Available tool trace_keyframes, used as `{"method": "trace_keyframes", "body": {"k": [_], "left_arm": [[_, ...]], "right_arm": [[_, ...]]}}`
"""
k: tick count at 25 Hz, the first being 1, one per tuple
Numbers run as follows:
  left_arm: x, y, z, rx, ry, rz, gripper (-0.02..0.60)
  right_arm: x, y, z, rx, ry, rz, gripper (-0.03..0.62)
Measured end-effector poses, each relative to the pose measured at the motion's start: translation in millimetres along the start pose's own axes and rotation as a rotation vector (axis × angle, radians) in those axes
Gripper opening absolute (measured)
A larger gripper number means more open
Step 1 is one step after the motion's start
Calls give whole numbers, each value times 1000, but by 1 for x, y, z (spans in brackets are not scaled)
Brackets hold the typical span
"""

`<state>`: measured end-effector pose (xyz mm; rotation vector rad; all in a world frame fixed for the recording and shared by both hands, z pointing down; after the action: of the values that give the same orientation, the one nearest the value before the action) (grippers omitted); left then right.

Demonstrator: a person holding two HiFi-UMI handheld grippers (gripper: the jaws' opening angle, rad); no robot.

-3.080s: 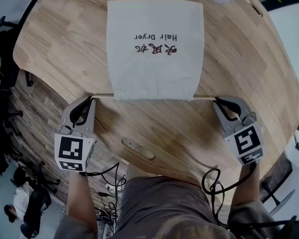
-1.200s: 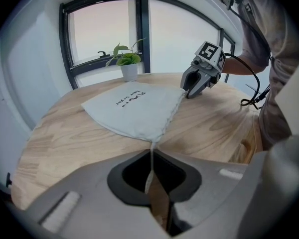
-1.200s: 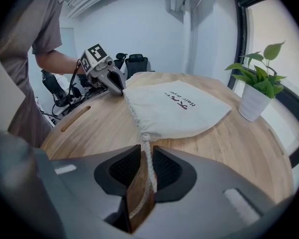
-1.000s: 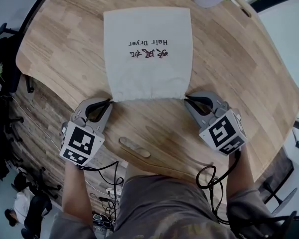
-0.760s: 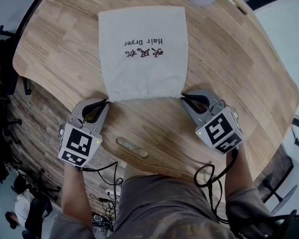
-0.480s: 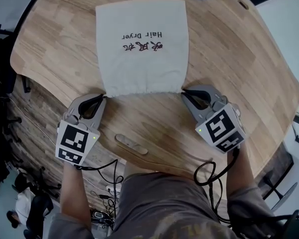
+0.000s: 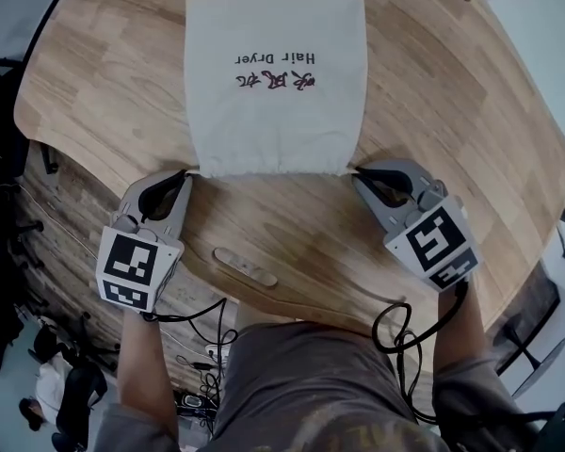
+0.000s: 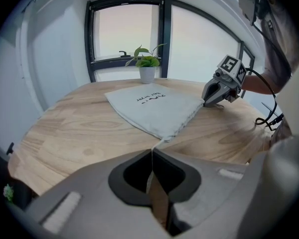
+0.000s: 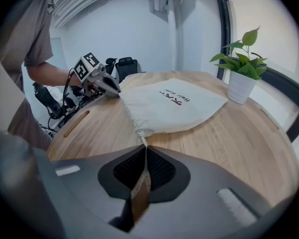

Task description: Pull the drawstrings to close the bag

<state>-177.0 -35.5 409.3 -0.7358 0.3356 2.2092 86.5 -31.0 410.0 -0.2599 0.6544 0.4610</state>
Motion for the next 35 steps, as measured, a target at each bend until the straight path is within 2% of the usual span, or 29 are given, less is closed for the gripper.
{"method": "trace_keyframes", "body": {"k": [3,6,16,26,28,30,31,32,34,35], "left_arm": [[-1,-15,-4,15,1,-8,11],[2,-5,2,47,6,-17,11],[-1,14,6,60,5,-29,11],[-1,17,7,79,0,-71,11],[-2,13,7,67,-5,-60,15],[-1,9,7,21,3,-47,21],[2,8,7,-2,14,-47,45],[6,8,6,-18,24,-48,81],[16,6,3,-22,18,-48,173],[22,5,-1,-19,1,-46,187]], "right_arm": [[22,1,17,-15,1,12,35],[25,1,22,-33,7,29,35],[50,-13,48,-72,35,69,35],[55,-12,52,-102,20,125,35],[55,-10,53,-98,23,146,35],[55,-8,53,-129,3,141,38],[55,-6,53,-156,-10,123,50],[54,-4,53,-181,-19,98,88],[55,0,48,-195,-24,64,233],[56,1,42,-172,-24,66,241]]}}
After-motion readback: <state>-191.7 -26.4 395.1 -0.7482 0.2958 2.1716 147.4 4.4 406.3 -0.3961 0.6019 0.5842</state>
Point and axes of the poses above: the fingertips, and each gripper's own axes: x backward along the fingers, y to its left, z out of its underside, the point moved 3 cm from there along x, backward along the fingers, and after that the axes turned 13 degrees about -y, right-handed, at the moved point
